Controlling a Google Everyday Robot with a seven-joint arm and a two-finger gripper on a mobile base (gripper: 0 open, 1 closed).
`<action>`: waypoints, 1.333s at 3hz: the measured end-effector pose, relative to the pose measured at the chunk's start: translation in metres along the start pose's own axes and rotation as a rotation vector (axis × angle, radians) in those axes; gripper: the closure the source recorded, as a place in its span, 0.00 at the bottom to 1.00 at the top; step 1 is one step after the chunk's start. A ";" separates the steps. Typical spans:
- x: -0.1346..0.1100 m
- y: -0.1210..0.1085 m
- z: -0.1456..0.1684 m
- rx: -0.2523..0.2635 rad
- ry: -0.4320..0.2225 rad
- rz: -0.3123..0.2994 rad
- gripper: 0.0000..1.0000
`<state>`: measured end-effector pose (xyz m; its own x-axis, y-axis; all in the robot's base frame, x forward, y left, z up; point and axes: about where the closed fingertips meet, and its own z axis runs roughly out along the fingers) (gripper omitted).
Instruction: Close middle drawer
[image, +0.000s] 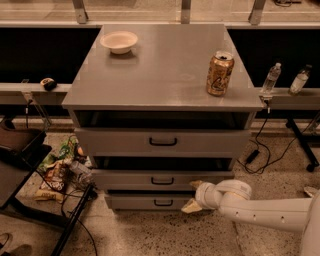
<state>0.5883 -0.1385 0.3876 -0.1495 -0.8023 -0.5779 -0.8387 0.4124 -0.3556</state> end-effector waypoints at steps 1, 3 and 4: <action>0.000 0.000 0.000 0.000 0.000 0.000 0.03; 0.011 0.011 -0.027 -0.002 0.059 -0.013 0.49; 0.037 0.032 -0.096 -0.003 0.195 -0.015 0.72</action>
Offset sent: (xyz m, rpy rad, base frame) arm 0.0000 0.0000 0.0000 0.0000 0.0000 0.0000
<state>0.5050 -0.1966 0.4254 -0.2352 -0.8771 -0.4188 -0.8431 0.3985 -0.3611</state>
